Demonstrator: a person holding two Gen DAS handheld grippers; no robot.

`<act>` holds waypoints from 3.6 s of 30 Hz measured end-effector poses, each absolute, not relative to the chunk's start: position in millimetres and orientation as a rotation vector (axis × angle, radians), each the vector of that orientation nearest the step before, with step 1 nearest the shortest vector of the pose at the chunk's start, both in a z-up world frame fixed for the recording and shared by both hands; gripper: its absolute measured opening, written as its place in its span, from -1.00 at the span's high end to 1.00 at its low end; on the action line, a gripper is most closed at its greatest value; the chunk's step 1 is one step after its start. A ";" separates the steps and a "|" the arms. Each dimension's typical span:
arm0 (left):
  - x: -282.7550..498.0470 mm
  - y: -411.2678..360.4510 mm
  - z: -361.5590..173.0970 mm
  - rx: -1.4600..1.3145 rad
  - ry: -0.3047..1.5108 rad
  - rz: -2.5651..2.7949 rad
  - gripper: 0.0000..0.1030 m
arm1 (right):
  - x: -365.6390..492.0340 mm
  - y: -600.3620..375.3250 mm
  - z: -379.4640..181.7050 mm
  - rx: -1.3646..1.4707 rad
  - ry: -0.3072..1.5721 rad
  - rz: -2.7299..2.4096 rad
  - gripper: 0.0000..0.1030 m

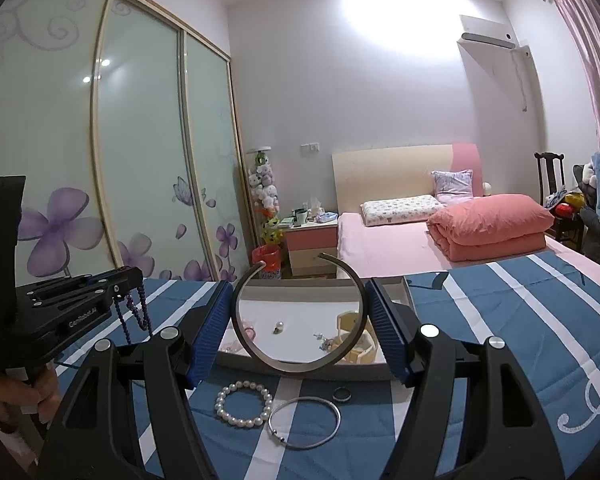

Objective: Organize jewelry
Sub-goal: 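Carry the red bracelet in the left tool while the right tool carries the cuff over the tray, then open the left tool to drop the red bracelet while the right tool releases the cuff into the tray, then grasp the pearl stud earring with the left tool while the right tool moves toward the silver ring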

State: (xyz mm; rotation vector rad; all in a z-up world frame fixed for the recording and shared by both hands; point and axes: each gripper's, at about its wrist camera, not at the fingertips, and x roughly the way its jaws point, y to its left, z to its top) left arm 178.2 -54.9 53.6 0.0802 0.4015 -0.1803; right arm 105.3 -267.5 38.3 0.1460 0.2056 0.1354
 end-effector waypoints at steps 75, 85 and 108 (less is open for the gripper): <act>235.4 -20.5 -37.1 0.030 0.695 -0.265 0.20 | 155.4 -288.3 8.5 0.231 0.457 0.133 -0.53; 233.6 -34.2 -65.4 0.095 0.817 -0.281 0.23 | 139.2 -291.3 3.0 0.216 0.468 0.125 -0.53; 253.2 -52.4 -74.1 0.136 0.887 -0.253 0.64 | 141.7 -291.3 -12.9 0.233 0.515 0.138 -0.53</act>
